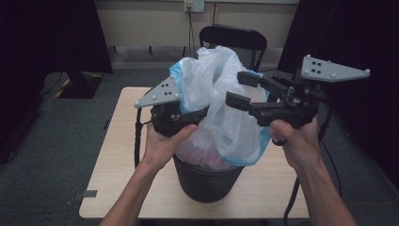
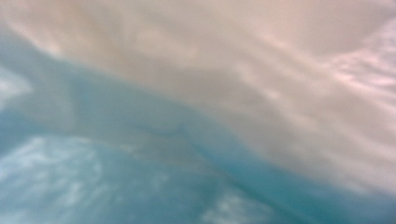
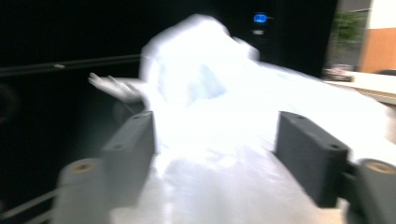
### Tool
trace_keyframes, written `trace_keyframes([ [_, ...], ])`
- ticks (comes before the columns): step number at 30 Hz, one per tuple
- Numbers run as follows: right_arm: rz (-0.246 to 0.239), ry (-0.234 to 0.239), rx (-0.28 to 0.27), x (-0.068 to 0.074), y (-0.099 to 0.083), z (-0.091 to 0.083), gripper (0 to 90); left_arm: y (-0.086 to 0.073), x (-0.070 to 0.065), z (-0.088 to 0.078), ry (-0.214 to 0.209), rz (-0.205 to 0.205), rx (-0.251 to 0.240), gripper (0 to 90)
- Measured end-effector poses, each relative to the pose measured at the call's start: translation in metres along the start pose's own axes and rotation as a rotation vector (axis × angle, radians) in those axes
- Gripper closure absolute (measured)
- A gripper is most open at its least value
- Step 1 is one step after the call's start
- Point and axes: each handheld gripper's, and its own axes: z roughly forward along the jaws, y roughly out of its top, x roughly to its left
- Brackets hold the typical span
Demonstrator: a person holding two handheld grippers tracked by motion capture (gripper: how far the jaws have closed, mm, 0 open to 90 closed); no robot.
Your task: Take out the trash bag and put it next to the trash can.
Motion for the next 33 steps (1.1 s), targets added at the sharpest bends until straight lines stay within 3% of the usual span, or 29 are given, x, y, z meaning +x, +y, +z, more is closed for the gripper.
trace_keyframes([
  [1,-0.006,-0.04,-0.001,-0.004,-0.007,-0.006,18.1,0.005,0.001,-0.006,0.011,0.0,-0.012,89.9],
  [3,-0.002,-0.046,0.026,-0.008,-0.016,-0.008,15.6,0.011,0.003,-0.011,0.005,-0.007,-0.032,90.0],
  [9,0.016,0.012,0.087,-0.017,-0.043,0.004,13.8,0.023,0.003,-0.017,0.002,-0.001,-0.053,90.0],
  [10,0.03,0.052,0.091,-0.021,-0.052,0.012,13.7,0.025,0.001,-0.017,-0.001,0.001,-0.058,90.0],
  [13,0.035,0.075,0.131,-0.024,-0.061,0.027,13.3,0.027,0.0,-0.015,-0.021,0.0,-0.067,90.0],
  [17,0.044,0.096,0.171,-0.024,-0.065,0.046,10.4,0.028,-0.003,-0.007,-0.043,0.003,-0.059,90.0],
  [22,0.04,0.081,0.2,-0.027,-0.067,0.058,10.7,0.025,-0.001,-0.004,-0.076,-0.026,-0.067,90.0],
  [25,0.038,0.069,0.221,-0.031,-0.072,0.062,18.6,0.022,-0.001,-0.003,-0.079,-0.022,-0.053,90.0],
  [27,0.046,0.089,0.235,-0.032,-0.074,0.063,26.3,0.02,-0.001,-0.002,-0.09,-0.027,-0.055,90.0],
  [29,0.051,0.123,0.236,-0.032,-0.074,0.062,42.7,0.019,-0.001,-0.002,-0.093,-0.023,-0.051,90.0],
  [31,0.081,0.198,0.231,-0.034,-0.074,0.062,58.9,0.018,-0.004,0.001,-0.095,-0.009,-0.04,90.0],
  [33,0.08,0.21,0.223,-0.034,-0.074,0.061,70.4,0.018,-0.006,0.001,-0.101,-0.012,-0.036,90.0],
])
